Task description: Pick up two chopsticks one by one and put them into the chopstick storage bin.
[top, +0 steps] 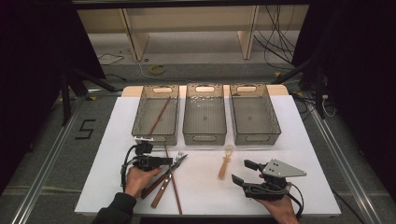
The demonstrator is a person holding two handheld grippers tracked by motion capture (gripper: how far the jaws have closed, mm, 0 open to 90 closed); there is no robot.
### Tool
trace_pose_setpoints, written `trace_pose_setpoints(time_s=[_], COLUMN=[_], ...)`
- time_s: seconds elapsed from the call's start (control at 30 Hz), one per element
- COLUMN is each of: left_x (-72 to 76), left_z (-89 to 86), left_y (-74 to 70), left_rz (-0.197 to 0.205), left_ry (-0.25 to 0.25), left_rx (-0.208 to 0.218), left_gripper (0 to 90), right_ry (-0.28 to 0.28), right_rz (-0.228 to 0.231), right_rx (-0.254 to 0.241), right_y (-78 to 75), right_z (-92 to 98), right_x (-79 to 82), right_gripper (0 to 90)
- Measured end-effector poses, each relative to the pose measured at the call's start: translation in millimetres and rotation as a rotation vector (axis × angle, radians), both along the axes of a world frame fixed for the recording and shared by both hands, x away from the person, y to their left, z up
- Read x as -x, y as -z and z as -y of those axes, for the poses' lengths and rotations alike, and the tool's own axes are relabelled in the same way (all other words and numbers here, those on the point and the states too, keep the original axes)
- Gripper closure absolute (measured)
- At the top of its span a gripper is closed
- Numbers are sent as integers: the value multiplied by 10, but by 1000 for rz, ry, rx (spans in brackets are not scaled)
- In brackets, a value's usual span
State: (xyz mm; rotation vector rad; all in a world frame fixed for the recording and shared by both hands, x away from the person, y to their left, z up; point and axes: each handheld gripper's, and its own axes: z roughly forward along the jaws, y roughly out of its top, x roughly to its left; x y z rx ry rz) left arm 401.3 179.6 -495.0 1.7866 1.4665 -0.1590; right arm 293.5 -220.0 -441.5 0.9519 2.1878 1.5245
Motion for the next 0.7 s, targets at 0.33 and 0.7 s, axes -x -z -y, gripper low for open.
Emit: trace_pose_setpoints(time_s=[0.33,0.7], left_x=[-5,4], left_z=[26,79], left_y=[4,-33], left_rz=[-12,-4], left_ry=[19,46], left_rx=[54,101], left_gripper=[772,841], right_ry=[-1,-3], right_rz=[-4,-6], right_rx=[1,4], right_y=[3,8], right_z=[-3,-8], right_x=[0,-3], right_gripper=[299,298])
